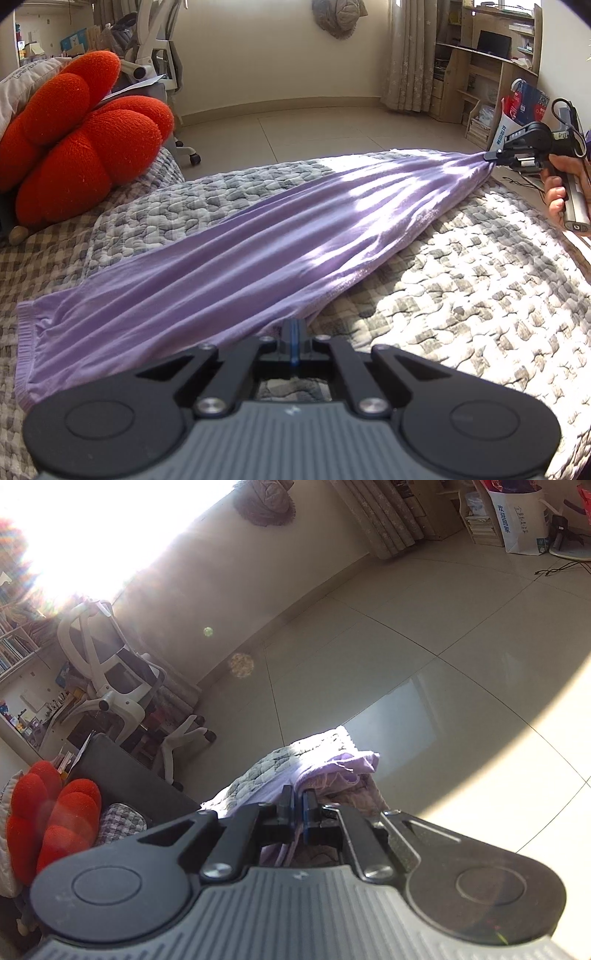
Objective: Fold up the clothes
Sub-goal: 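Lift the garment with the right tool while the left tool holds its other end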
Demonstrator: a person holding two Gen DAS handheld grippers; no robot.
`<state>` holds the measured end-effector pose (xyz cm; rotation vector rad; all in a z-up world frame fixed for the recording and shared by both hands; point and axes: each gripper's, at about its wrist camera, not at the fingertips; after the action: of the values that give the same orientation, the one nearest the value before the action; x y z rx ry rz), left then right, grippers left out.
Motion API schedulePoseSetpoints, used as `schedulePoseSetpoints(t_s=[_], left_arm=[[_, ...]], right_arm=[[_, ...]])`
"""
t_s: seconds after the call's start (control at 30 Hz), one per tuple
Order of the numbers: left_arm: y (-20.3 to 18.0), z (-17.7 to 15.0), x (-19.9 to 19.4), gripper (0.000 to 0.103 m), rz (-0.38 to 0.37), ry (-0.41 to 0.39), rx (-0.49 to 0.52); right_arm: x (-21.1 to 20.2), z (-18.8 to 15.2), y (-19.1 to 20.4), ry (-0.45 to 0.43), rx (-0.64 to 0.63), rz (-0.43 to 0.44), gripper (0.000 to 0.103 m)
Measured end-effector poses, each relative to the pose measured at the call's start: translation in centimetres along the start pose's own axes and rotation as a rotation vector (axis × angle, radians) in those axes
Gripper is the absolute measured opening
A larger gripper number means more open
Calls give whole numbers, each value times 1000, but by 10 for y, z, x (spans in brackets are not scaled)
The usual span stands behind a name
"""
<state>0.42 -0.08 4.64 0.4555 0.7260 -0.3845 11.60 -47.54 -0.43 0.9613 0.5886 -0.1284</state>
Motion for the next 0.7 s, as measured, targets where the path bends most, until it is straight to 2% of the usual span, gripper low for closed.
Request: schedulePoseSetpoints(t_s=[0.13,0.2,0.3,0.4,0.5,0.7], left_arm=[[-8,1,-1,6,58,-3,100],[-7,1,1,8,54,-7,104],[-10,-1,4,9,6,10,132],[-16,-3,11,21,53,35,180],[-12,-3,13,24,72,43,163],[-10,-1,11,25,41,24,153]], right_arm=[[2,-1,-5,10,12,-20,5],[1,-2,-4,14,15,-18,5],[0,-1,-2,19,19,-8,6],[2,-2,0,24,12,-13,6],[5,-3,1,27,13,-17,6],[10,-4,7,30,11,-18,6]])
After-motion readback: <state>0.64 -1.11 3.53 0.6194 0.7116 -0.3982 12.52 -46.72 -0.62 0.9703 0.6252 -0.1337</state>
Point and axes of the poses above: each gripper's, at about its wrist camera, not at the fingertips, and x roughly the way its jaws point, y to its left, z to its top, and after that the axes turned 15 degrees about x, right-handed
